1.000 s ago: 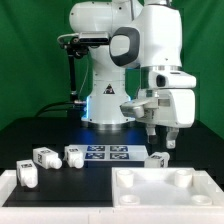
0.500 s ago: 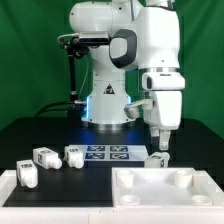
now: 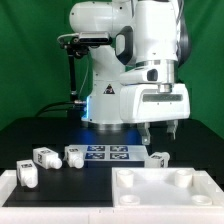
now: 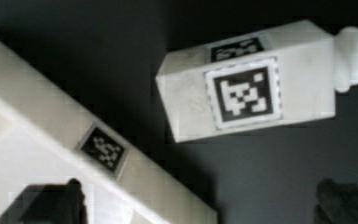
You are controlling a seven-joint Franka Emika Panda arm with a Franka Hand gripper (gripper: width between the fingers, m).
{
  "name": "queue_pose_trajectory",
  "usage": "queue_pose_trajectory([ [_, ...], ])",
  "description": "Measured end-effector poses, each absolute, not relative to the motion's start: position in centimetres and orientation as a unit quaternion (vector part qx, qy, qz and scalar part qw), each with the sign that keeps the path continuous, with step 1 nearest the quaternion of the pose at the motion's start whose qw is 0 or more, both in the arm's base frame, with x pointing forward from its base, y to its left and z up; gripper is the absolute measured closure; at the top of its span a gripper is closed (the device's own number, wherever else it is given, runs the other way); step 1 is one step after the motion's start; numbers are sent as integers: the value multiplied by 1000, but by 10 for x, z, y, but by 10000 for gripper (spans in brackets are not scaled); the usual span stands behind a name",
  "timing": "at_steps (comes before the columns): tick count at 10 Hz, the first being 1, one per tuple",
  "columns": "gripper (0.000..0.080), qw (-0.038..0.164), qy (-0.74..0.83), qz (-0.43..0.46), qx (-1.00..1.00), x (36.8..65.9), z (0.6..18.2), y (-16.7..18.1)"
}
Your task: Assemble one leg
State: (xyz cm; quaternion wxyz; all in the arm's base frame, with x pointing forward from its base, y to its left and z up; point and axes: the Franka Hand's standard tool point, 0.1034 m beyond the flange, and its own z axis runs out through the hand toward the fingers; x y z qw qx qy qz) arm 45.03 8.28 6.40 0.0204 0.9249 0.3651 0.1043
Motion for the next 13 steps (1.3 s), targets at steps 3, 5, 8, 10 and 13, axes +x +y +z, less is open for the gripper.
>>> queue_pose_trajectory([
  [3,151,8,269,105,957,452,64,83],
  [5,151,-6,157,96,983,456,65,88],
  [8,151,-37,-77,73,994,462,62,107],
  [10,151,-45,-144,69,986,462,61,97],
  [13,151,-56,-234,63,969,461,61,98],
])
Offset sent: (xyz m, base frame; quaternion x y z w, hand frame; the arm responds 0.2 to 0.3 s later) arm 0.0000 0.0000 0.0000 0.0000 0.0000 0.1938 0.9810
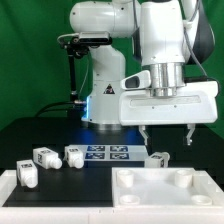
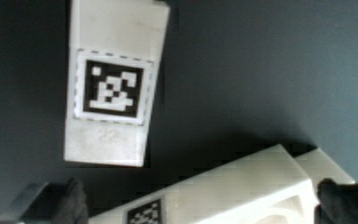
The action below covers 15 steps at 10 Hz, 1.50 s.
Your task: Assemble one leg
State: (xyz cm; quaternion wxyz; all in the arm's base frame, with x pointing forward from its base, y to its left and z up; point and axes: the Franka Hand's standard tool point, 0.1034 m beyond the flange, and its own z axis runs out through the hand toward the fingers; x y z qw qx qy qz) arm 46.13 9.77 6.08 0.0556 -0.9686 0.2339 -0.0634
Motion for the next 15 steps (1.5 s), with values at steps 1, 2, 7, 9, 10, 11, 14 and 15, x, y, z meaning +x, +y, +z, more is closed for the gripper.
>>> queue_pose_trajectory([
  [1,151,59,274,-31,-959,459,58,95],
  [2,151,62,317,9,-946,465,57,92],
  [7,151,97,307,161,-933,464,54,74],
  [9,151,128,302,287,-900,467,56,59],
  [10,151,140,304,328,-883,471,52,54],
  [11,151,145,299,357,-873,468,50,55],
  [14,151,157,296,420,-844,465,42,48],
  [15,151,157,298,428,-839,461,37,50],
])
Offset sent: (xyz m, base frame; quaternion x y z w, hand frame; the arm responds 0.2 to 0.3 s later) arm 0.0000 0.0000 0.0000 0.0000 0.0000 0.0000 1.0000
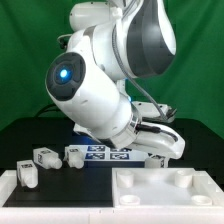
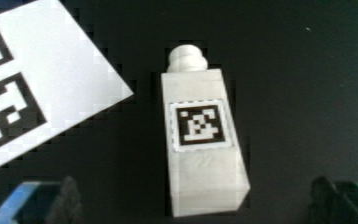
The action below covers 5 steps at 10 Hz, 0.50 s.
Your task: Assemble one leg
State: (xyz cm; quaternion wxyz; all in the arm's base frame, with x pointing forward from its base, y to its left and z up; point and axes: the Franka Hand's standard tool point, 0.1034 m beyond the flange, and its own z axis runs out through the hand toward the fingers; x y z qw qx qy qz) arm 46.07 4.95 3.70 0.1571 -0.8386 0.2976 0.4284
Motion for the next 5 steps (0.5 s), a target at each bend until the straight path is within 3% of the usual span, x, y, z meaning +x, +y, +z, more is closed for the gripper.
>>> queue_pose_trajectory([
  [5,151,145,300,424,-842,443,16,65],
])
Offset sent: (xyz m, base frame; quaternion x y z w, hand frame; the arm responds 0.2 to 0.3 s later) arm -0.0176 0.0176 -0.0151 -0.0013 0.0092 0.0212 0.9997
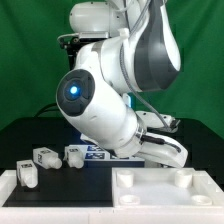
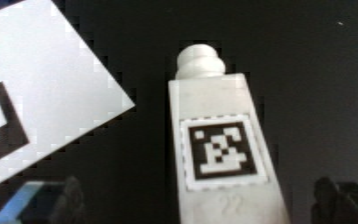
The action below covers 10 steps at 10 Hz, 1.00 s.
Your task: Assemble one leg
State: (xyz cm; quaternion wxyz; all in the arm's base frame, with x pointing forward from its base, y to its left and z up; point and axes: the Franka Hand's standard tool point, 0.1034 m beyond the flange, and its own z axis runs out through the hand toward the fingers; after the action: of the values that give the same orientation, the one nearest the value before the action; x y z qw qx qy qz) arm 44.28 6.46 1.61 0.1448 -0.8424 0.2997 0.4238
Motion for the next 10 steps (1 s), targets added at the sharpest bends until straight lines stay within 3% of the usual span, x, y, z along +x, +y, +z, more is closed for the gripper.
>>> queue_pose_trajectory([
  [3,151,134,303,421,-845,439,10,74],
  [5,408,135,303,420,-845,440,10,72],
  [6,408,135,303,420,-845,440,10,72],
  [7,514,135,303,420,-845,440,10,72],
  [8,514,135,303,420,-845,440,10,72],
  [9,514,138,300,427,-842,441,16,72],
  [10,514,149,293,425,-843,460,42,69],
])
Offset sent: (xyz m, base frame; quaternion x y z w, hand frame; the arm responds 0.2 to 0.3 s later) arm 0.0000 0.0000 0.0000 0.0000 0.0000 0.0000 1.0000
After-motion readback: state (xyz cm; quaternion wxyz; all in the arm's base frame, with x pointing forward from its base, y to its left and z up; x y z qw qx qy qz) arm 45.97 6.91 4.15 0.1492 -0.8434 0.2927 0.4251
